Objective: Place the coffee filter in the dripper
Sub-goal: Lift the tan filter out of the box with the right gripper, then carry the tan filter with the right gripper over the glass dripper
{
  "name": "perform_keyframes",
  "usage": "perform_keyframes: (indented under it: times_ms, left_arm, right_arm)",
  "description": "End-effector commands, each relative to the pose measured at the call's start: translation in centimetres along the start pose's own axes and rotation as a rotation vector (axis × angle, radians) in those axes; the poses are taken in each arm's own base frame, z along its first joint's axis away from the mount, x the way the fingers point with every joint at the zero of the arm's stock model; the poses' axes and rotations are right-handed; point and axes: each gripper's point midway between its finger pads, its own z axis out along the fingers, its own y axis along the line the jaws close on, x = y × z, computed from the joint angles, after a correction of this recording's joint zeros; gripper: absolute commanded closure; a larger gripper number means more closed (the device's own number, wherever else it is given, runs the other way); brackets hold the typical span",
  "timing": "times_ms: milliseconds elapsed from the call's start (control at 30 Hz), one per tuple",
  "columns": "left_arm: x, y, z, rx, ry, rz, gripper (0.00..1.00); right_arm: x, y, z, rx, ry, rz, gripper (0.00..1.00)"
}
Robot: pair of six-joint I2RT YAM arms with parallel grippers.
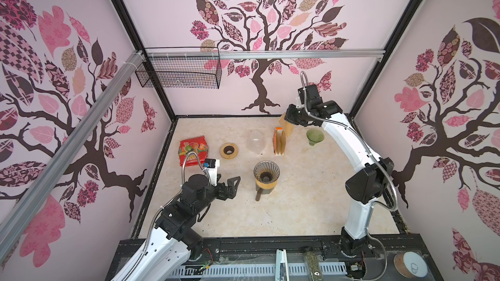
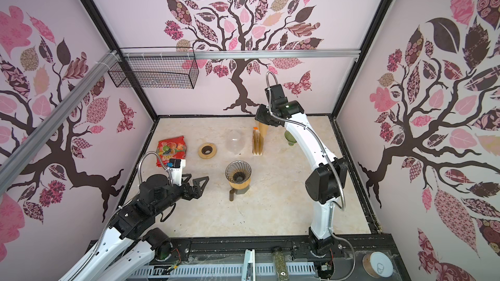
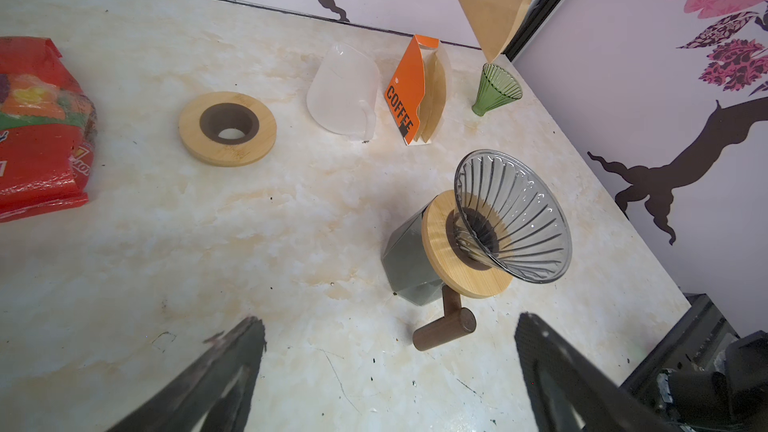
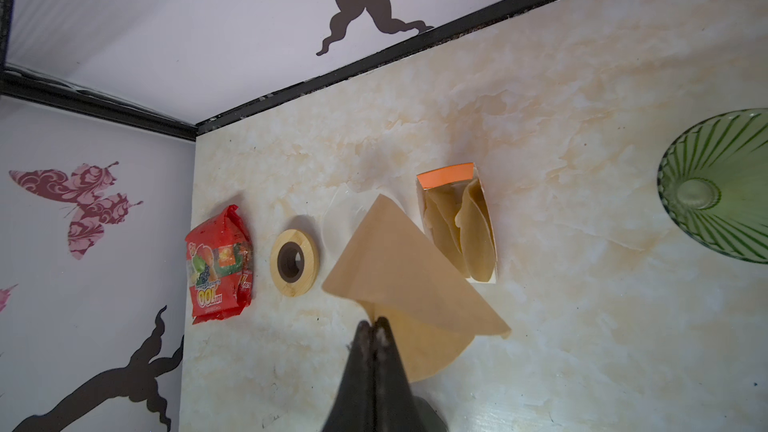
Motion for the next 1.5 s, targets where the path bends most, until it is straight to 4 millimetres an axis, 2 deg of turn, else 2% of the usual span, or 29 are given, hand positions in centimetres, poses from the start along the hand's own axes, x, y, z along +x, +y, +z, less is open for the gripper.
perform_keyframes:
  times_ms: [0,167,367,567,700,900,1067,1467]
  left_arm:
    - [0.2,0.2,0.3,0.003,-0.005,-0.01,0.03]
    - [0.2,0.1,0.2,0.008,-0.006,-0.011,0.03]
    - [0.2,0.1,0.2,0.008,-0.006,-0.012,0.03]
    - [0.1,0.1,0.2,0.006,-0.009,-0.012,0.03]
    - [0.0,0.1,0.0,0.005,-0.015,-0.011,0.03]
    - [0.0,0.1,-0.1,0.007,-0.017,-0.012,0.03]
    - [0.0,0.1,-0.2,0.006,-0.022,-0.01,0.03]
    - [-0.1,0.1,-0.3,0.008,-0.025,-0.01,0.03]
  right_arm:
    - [-0.6,2.8,-5.4,-0.083,-0.038,-0.038,1.0]
    - [0.7,4.0,-8.1,-0.119,-0.013,-0.068,1.0]
    - [3.8,6.0,-11.1,-0.155,0.048,-0.123,1.0]
    - [8.5,8.0,-13.4,-0.175,0.144,-0.195,1.0]
    - [11.5,8.2,-14.0,-0.167,0.206,-0.225,1.0]
    - [15.0,6.8,-13.5,-0.116,0.283,-0.268,1.0]
    - [16.9,5.5,-12.5,-0.085,0.333,-0.288,1.0]
    - [20.6,5.5,-9.6,-0.024,0.408,-0.394,1.0]
